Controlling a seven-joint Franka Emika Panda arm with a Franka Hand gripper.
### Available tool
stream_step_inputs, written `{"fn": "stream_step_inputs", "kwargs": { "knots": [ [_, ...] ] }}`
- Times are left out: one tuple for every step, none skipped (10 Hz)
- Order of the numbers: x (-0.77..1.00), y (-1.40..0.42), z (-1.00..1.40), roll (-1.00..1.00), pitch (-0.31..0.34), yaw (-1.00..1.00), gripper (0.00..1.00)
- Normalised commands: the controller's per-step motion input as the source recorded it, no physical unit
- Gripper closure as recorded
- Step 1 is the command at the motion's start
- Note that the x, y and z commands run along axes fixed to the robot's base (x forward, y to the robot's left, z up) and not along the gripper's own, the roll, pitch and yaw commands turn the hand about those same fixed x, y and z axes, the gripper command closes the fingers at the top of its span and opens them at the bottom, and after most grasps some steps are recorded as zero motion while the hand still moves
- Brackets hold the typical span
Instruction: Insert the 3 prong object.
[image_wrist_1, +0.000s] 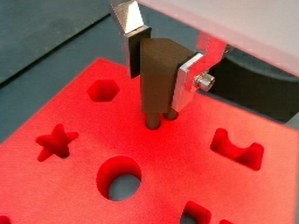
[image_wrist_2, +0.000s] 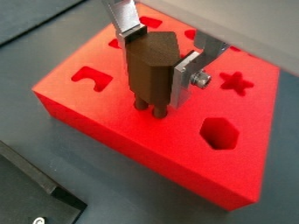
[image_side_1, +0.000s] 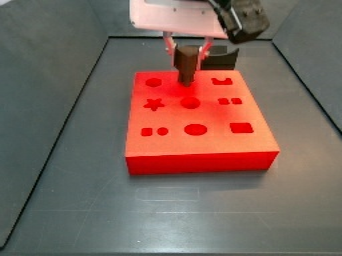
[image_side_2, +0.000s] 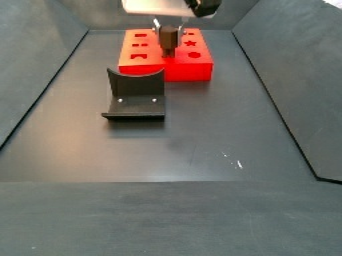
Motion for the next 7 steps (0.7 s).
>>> {"fn": "stream_step_inputs", "kwargs": {
  "knots": [
    [0.36,-0.05,-0.71,0.17,0.189,-0.29,1.0],
    [0.23,-0.12,-0.61,0.16,0.144,-0.34,1.0],
    [0.0,0.0,-0.29,0.0,0.033,-0.2,1.0],
    [0.0,0.0,-0.46,0.0,0.066,-0.17,1.0],
    [0.0,0.0,-0.2,0.06,0.023,-0.1,1.0],
    [-0.01,0.0,-0.03,0.07,0.0,-0.05,1.0],
    [0.0,0.0,0.0,0.0,0.0,0.0,1.0]
  ]
}}
